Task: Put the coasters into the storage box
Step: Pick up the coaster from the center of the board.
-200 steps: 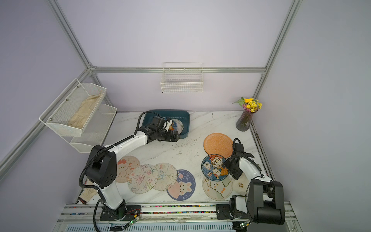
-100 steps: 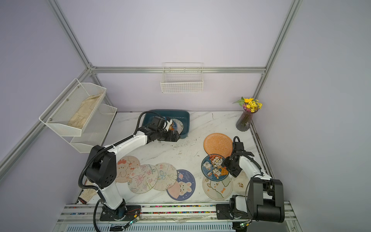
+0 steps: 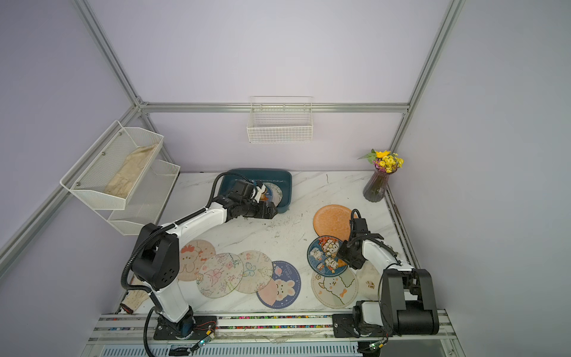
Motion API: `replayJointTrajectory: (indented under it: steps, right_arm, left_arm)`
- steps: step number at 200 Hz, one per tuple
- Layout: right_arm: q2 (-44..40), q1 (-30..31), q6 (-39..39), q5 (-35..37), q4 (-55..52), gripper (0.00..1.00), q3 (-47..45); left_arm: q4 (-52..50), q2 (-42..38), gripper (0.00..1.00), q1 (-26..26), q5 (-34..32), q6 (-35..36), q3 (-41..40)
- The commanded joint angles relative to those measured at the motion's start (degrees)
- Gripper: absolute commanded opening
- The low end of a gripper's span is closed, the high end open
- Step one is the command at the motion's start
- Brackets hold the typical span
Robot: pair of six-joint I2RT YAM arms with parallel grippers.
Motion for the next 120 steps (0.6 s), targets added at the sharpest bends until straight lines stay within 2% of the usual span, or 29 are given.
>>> replayJointTrajectory:
  steps: [1, 11, 51, 89, 120]
  right_arm:
    - [3.4, 1.7, 1.3, -1.7, 1.8, 0.29, -2.4]
    - [3.1, 1.8, 1.6, -1.7, 2.3, 0.24, -2.6]
    - [2.1, 1.9, 1.4, -0.3, 0.9, 0.16, -1.5]
    - [-1.3, 1.9, 1.0, -1.1, -0.4, 0.00, 0.8]
    - [-3.5, 2.5, 0.9, -3.8, -1.9, 0.00, 3.6]
  left_arm:
    - [1.7, -3.2, 1.00, -0.2, 0.4, -0.9, -2.7]
    - [1.7, -3.6, 1.00, -0.2, 0.3, -1.0, -3.1]
    - [1.7, -4.9, 1.00, -0.1, -0.1, -1.0, -4.3]
    - [1.9, -6.0, 1.00, -0.2, 0.1, -1.4, -5.8]
    - [2.2, -7.3, 1.00, 0.0, 0.3, -1.9, -7.6]
